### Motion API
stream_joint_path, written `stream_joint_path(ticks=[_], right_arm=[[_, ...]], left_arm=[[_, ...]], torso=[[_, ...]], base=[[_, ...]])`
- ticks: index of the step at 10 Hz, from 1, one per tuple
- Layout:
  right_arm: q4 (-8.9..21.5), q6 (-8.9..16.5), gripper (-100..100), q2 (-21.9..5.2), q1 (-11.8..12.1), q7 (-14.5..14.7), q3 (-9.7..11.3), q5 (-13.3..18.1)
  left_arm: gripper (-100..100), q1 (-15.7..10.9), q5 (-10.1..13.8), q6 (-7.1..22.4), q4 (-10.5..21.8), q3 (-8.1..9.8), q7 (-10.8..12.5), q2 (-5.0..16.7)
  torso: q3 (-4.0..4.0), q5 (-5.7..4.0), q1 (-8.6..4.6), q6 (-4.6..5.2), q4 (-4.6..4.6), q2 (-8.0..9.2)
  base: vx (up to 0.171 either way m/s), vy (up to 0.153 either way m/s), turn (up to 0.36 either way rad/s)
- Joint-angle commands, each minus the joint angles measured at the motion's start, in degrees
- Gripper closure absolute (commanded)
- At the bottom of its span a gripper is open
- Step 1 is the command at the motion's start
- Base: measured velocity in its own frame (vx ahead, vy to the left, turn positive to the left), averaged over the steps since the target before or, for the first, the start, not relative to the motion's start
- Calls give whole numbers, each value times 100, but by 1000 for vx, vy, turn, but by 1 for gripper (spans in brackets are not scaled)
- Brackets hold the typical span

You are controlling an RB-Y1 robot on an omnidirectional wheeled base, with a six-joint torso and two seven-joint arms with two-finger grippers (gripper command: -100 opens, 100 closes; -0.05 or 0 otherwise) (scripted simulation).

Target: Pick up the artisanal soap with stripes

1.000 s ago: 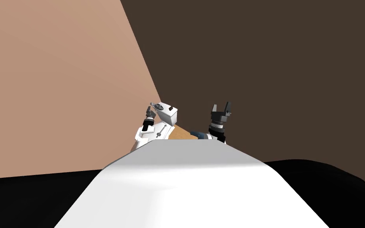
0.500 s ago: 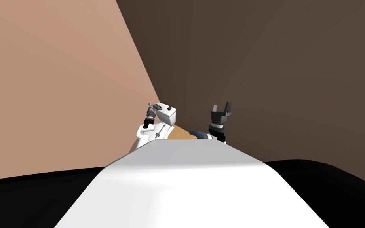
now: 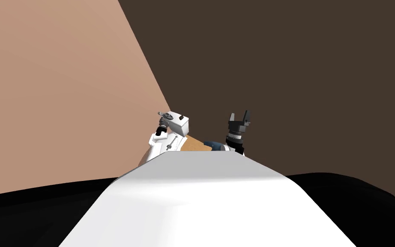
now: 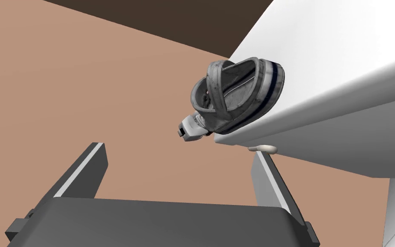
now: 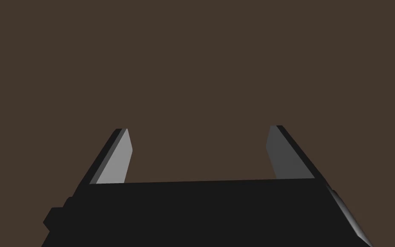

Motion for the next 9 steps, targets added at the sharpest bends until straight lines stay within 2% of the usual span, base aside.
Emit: stream_joint_path(ticks=[1,2,3,5,6,7,8,9], right_arm=[[0,0,0,0,0,0,0,0],[0,0,0,0,0,0,0,0],[0,0,0,0,1,0,0,0],[0,0,0,0,1,0,0,0],[0,0,0,0,1,0,0,0],[0,0,0,0,1,0,0,0],[0,0,0,0,1,0,-1,0],[0,0,0,0,1,0,-1,0]], left_arm=[[-100,-206,23,179,286,47,127,55],[-100,-206,23,179,424,47,127,55],[-100,-482,63,437,635,132,334,134],[-100,-521,63,516,853,132,334,134],[-100,-786,108,810,1039,211,534,219],[-100,-839,108,862,1244,211,534,219],[-100,-839,108,862,1285,211,534,219],[-100,-1120,158,1131,1530,284,725,312]], torso=[[0,0,0,0,0,0],[-1,1,0,-3,-1,-1],[-1,1,3,-4,-1,-1],[-1,1,5,-4,-1,-2],[-2,2,7,-3,-1,-2],[-4,2,12,-2,-2,-8],[-5,4,12,-4,-3,-7],[-3,3,9,-4,-2,-4]], base=[[-5,-17,-59],[-3,-11,10],[-2,-26,-92],[0,-2,-15],[17,15,-54],[13,12,-44],[0,0,0],[19,17,-61]])
